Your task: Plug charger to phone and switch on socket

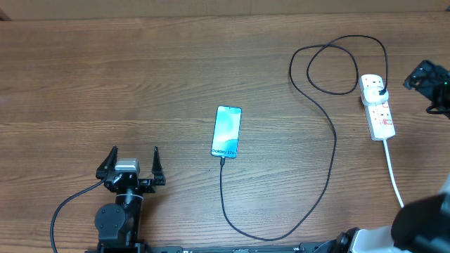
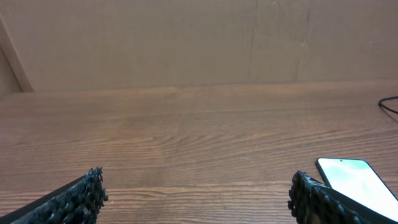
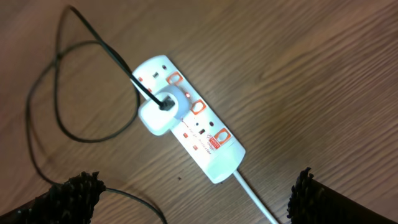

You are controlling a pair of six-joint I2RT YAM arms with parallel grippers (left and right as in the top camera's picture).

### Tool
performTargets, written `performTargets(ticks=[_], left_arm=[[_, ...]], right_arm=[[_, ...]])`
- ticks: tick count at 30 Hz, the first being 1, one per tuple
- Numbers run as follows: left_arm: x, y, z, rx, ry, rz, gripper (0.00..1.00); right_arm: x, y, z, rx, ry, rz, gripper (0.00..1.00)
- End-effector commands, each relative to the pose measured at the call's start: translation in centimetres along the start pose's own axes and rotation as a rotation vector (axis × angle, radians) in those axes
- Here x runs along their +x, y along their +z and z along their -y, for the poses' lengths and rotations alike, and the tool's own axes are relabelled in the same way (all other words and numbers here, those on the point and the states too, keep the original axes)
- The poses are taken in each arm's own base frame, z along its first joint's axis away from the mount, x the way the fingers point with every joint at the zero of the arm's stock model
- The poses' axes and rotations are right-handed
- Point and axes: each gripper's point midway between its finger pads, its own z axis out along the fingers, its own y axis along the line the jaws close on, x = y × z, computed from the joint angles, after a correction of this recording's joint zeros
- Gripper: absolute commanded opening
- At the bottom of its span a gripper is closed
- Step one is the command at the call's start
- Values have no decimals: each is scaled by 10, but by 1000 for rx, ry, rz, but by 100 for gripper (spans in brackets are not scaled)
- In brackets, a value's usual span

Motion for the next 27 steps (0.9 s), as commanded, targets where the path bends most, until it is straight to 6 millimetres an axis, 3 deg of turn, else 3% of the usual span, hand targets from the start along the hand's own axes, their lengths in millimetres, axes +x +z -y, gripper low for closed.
performTargets(ticks=[1, 7, 11, 22, 27], left_arm=[[0, 0, 1, 1, 23, 6, 100], [0, 0, 1, 1, 23, 6, 100], [0, 0, 1, 1, 23, 6, 100], [0, 0, 1, 1, 23, 6, 100], [0, 0, 1, 1, 23, 6, 100]], right_arm=[[-13, -49, -4, -22, -8, 134, 100], [-13, -96, -9, -46, -18, 249, 100], [-9, -104, -20, -69, -45, 266, 100], [8, -108, -75, -150, -187, 264, 100], [31, -80, -85, -159, -274, 193, 100]])
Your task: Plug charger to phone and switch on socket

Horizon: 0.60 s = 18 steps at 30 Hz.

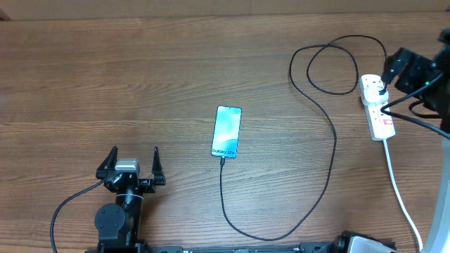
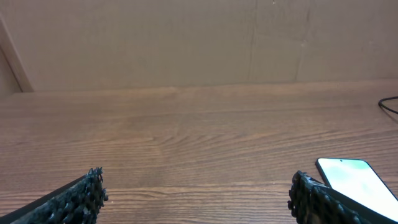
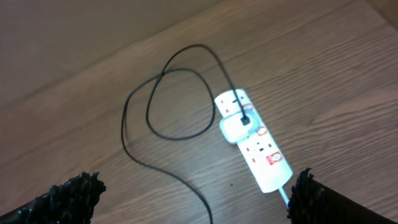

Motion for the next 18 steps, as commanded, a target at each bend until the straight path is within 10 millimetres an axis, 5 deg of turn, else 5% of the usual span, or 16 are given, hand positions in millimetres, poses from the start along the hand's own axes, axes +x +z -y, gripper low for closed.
performTargets(ticks=[1, 8, 18], left_arm=[[0, 0, 1, 1, 23, 6, 100], [0, 0, 1, 1, 23, 6, 100], [0, 0, 1, 1, 23, 6, 100]], right_arm=[[22, 19, -2, 3, -59, -43, 100], [69, 70, -15, -97, -72, -96, 100], [170, 117, -9, -110, -91, -262, 100]])
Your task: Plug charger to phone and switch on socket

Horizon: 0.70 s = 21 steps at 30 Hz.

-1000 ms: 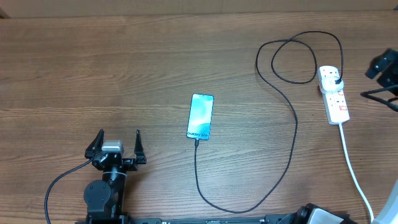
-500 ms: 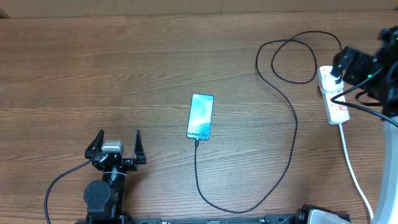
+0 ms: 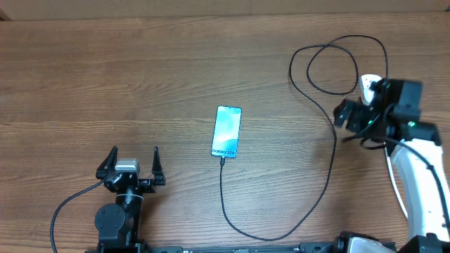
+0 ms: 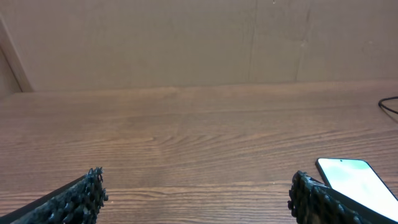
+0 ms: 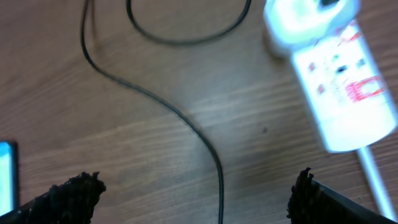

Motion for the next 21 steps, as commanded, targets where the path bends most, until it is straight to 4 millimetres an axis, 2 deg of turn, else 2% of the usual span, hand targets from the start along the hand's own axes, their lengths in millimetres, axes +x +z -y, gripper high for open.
performTargets(ticks=[1, 10, 16, 21], left_arm=[[0, 0, 1, 1, 23, 6, 100], [0, 0, 1, 1, 23, 6, 100], [0, 0, 1, 1, 23, 6, 100], [0, 0, 1, 1, 22, 6, 100]], right_arm=[[19, 10, -4, -20, -20, -4, 100], [77, 49, 11, -10, -16, -49, 100], [86, 50, 13, -14, -19, -25, 100], [81, 52, 12, -22, -27, 29, 100]])
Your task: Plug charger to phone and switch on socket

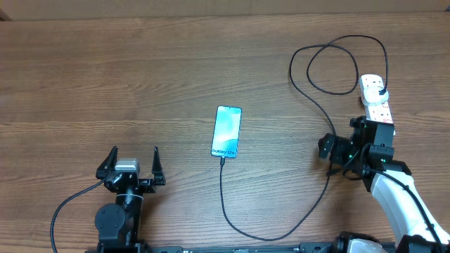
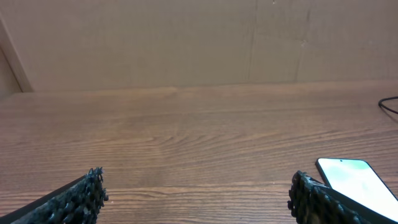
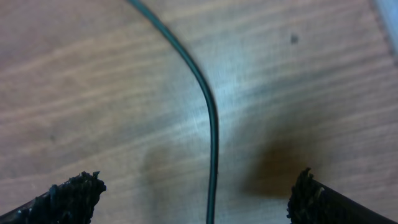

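Note:
The phone (image 1: 226, 131) lies screen up and lit at mid table, with the black charger cable (image 1: 330, 140) in its near end. That cable loops round to the white charger (image 1: 380, 92) plugged into the white power strip (image 1: 376, 105) at the far right. My right gripper (image 1: 329, 159) is open, low over the table, its fingers either side of a stretch of cable (image 3: 211, 124), not touching it. My left gripper (image 1: 133, 156) rests open at the front left, with the phone (image 2: 357, 180) to its right. The strip's switch state is too small to tell.
The cable's big loop (image 1: 330, 67) lies left of the strip at the back right. The cable also sweeps along the table's front edge (image 1: 281, 237). A cardboard wall (image 2: 186, 43) stands beyond the far table edge.
My right gripper has moved from just left of the power strip toward the front and lower, over the cable. The strip has left its wrist view. Left arm and phone are unchanged.
My right gripper was open above the strip at the table's right edge. Then it looked at the strip and cable loop from farther off, then it was left of the strip, and now it is low over the cable. The phone stayed plugged in and the left arm still.

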You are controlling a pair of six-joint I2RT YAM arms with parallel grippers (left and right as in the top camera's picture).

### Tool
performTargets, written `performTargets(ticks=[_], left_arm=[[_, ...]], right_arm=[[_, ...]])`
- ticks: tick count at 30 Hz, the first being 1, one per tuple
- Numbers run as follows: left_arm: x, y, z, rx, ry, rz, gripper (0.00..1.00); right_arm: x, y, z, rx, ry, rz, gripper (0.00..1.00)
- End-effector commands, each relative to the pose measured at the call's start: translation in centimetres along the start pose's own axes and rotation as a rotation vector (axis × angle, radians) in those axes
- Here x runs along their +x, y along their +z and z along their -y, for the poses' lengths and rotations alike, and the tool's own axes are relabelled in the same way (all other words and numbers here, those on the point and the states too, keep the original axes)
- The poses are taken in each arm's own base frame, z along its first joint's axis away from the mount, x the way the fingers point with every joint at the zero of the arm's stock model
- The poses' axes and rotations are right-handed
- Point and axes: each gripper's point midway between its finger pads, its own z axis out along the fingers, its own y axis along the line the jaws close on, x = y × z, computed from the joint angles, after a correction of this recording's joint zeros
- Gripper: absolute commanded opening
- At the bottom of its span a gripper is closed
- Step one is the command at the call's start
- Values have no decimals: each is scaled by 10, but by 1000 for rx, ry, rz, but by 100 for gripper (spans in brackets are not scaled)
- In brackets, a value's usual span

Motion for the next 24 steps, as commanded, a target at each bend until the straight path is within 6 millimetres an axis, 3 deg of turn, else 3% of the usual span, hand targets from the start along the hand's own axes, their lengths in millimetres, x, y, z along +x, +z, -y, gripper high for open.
performTargets(ticks=[1, 7, 14, 24], left_arm=[[0, 0, 1, 1, 23, 5, 100], [0, 0, 1, 1, 23, 5, 100], [0, 0, 1, 1, 23, 5, 100], [0, 0, 1, 1, 23, 5, 100]], right_arm=[[1, 3, -1, -11, -15, 41, 100], [23, 18, 4, -24, -29, 130, 100], [49, 18, 13, -10, -38, 216, 100], [57, 12, 16, 1, -42, 260, 100]])
